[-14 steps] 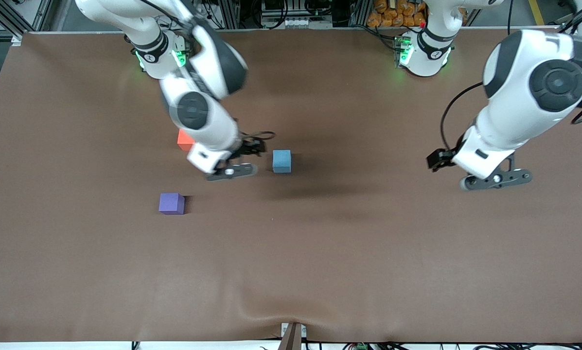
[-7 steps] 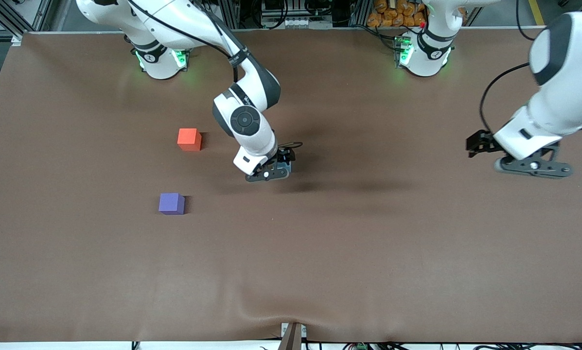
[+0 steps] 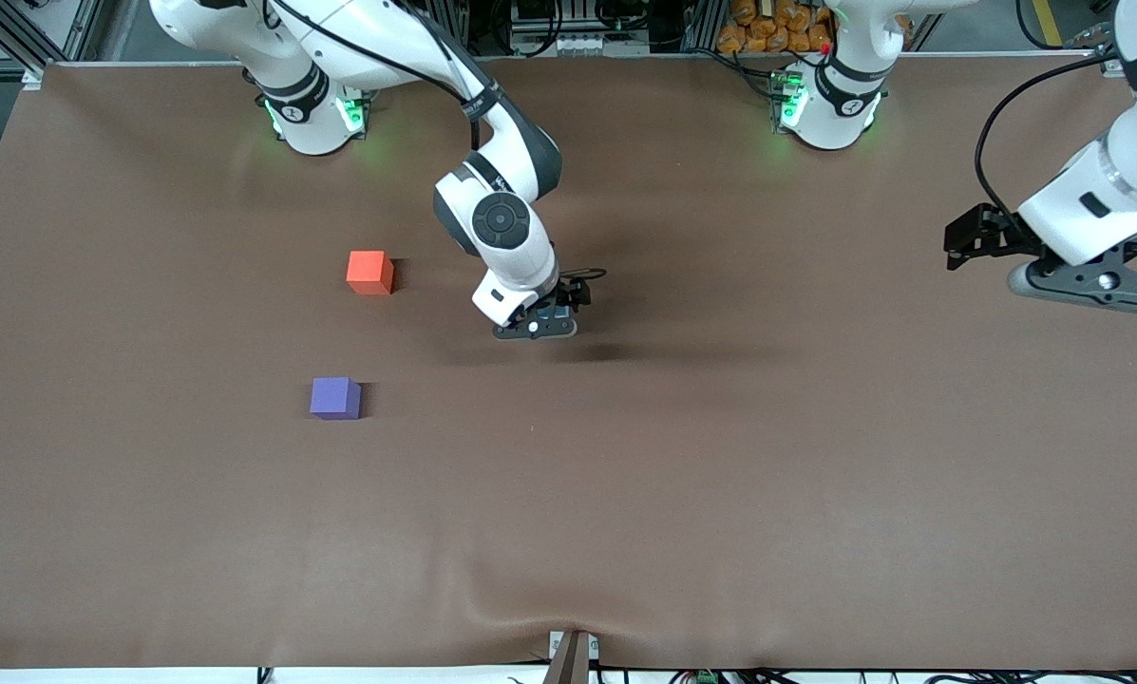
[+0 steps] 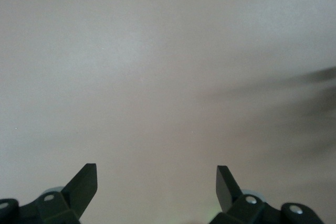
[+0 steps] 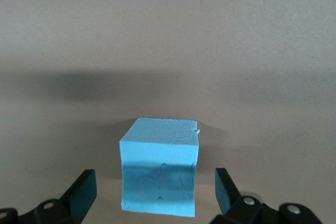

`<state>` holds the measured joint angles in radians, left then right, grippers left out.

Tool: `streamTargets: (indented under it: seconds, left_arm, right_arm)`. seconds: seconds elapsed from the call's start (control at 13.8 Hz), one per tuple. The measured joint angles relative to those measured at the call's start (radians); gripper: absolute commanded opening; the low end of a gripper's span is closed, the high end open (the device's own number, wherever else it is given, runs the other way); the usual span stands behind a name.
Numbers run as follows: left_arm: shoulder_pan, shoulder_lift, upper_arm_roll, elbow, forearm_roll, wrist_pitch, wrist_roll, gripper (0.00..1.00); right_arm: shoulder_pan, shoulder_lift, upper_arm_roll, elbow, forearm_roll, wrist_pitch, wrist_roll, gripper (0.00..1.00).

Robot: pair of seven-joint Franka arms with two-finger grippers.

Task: Place blue block between orange and purple blocks
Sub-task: 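Carry the blue block with the right gripper toward the orange block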

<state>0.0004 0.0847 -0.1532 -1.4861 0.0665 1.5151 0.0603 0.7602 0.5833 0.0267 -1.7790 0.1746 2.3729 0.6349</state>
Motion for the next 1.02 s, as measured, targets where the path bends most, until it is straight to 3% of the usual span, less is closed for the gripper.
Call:
streamTargets:
  seconds: [0.15,0.22,0.29,0.36,0.51,0.8,1.02]
  left_arm:
    - [0.003,-0.005,0.005,0.014,0.0,-0.005,-0.03,1.0]
    - [0.005,-0.01,0.007,0.018,0.0,-0.009,-0.043,1.0]
    - [0.007,-0.016,0.009,0.019,0.0,-0.011,-0.049,1.0]
    - [0.008,-0.021,0.011,0.019,0.0,-0.013,-0.054,1.0]
    - [0.01,-0.023,0.013,0.019,-0.005,-0.019,-0.057,1.0]
    - [-0.043,-0.025,0.099,0.015,-0.042,-0.029,-0.058,1.0]
    - [-0.052,-0.052,0.124,-0.009,-0.061,-0.041,-0.056,1.0]
  right_arm:
    - [0.009,0.013,0.0,-0.001,0.0,0.012,0.031,0.98]
    - [0.016,0.019,0.0,-0.001,0.0,0.024,0.047,0.78]
    - [0.024,0.024,0.0,-0.001,0.0,0.029,0.067,0.27]
    - [0.034,0.028,0.0,-0.001,0.0,0.03,0.083,0.25]
    - [0.043,0.03,-0.002,-0.002,-0.001,0.03,0.119,0.0]
    - [0.034,0.017,-0.022,0.005,-0.025,0.012,0.131,0.0]
    - [-0.053,-0.085,-0.033,0.025,-0.039,-0.175,0.076,0.0]
